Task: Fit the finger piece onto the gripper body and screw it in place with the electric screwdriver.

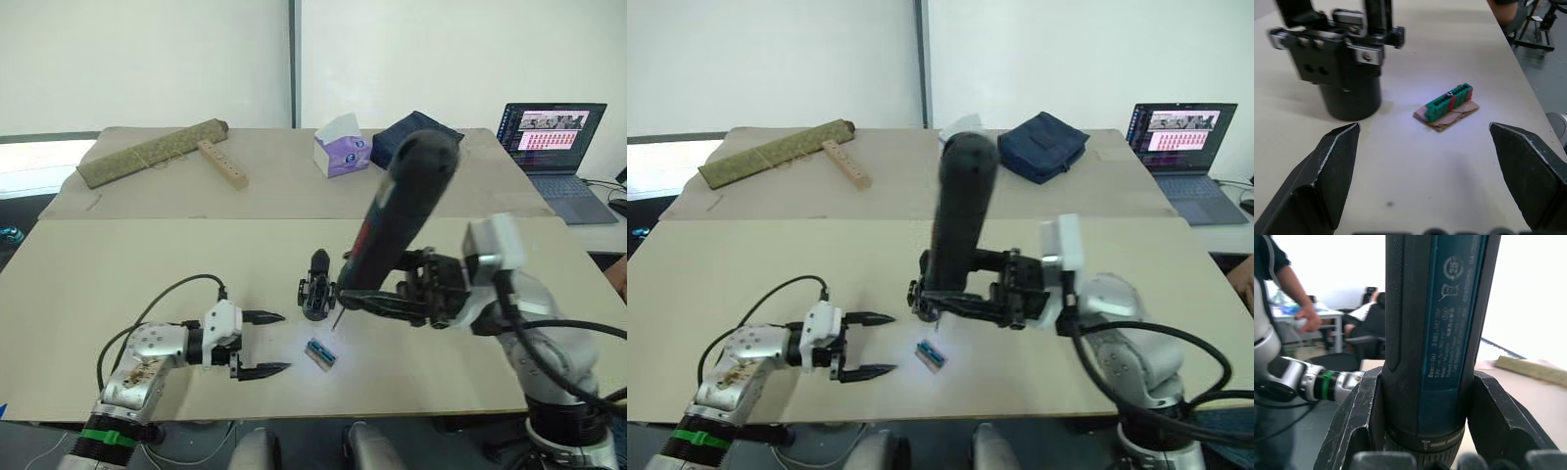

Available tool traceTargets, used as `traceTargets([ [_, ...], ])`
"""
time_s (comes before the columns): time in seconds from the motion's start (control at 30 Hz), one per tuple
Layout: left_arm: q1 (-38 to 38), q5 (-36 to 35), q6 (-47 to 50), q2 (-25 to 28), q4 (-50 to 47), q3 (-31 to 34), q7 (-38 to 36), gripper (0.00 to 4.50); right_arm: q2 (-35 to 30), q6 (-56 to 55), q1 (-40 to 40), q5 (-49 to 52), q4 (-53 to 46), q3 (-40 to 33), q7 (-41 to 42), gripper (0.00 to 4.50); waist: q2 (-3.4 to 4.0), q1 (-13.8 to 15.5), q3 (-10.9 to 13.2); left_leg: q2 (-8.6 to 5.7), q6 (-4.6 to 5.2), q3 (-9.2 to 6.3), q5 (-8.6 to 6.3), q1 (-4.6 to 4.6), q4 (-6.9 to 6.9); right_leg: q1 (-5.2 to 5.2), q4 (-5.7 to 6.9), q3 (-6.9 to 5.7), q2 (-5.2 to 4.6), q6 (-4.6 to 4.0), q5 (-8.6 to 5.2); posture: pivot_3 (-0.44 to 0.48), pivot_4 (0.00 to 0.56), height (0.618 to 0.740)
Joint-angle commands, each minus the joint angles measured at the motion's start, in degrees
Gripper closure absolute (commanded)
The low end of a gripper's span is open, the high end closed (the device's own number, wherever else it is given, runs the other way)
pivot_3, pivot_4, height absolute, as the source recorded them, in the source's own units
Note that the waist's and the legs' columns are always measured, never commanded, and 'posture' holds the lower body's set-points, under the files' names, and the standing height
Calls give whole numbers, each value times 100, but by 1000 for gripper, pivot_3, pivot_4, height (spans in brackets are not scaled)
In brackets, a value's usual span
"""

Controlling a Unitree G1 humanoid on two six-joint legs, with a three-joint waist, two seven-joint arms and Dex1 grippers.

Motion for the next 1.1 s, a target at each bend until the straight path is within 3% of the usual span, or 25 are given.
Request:
traceTargets([
  [0.03,-217,280,-30,-143,-39,-309,150,56,95,-430,-79,-230,103,203,248,2572,-4,39,2,-1,0,0,0,0,1,0,1,0,0,0,0,0,150,740],
  [0.53,-533,789,-194,-545,519,-846,413,56,295,-954,-260,-812,835,626,713,2572,-5,156,3,-2,0,1,1,9,10,9,9,-3,4,-1,1,0,150,740],
  [1.1,-472,770,-108,-452,501,-928,298,56,278,-1024,-305,-931,1047,712,922,2572,-4,167,2,-3,0,1,1,9,17,12,10,-2,3,1,2,0,150,740],
])
